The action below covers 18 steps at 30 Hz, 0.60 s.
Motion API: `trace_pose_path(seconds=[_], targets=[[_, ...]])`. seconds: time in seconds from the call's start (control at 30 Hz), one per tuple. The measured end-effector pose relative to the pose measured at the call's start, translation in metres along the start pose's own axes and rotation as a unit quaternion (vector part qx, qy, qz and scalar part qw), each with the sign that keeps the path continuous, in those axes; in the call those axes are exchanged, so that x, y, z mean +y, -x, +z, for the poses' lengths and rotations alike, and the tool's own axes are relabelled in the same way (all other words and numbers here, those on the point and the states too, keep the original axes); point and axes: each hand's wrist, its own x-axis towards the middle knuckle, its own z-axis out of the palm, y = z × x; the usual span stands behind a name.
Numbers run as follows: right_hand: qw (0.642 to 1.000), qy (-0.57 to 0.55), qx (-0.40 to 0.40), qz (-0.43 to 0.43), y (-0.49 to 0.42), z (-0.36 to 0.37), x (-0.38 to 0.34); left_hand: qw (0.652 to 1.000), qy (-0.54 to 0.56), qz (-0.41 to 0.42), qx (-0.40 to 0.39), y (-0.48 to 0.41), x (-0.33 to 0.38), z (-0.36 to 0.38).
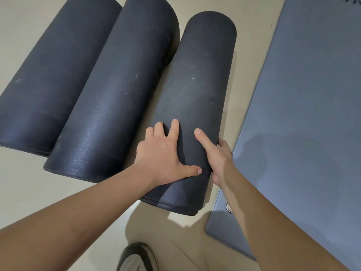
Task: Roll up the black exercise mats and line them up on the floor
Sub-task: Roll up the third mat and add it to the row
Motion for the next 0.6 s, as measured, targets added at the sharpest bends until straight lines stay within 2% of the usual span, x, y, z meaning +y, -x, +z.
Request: trace_pose_path(seconds=[0.27, 0.43, 0.6], targets=[[0.998, 0.054, 0.022, -0.033, 0.003, 0.016, -0.002, 0.998, 0.048, -0.012, -0.026, -0.006, -0.024, 0.01], [0.996, 0.081, 0.015, -0.043, 0.009, 0.022, -0.005, 0.997, 0.069, -0.017, -0.024, -0.002, -0.03, 0.003], [0.987, 0.129, 0.022, -0.09, 0.009, 0.032, -0.018, 0.996, 0.093, 0.005, -0.006, 0.007, -0.038, -0.017]])
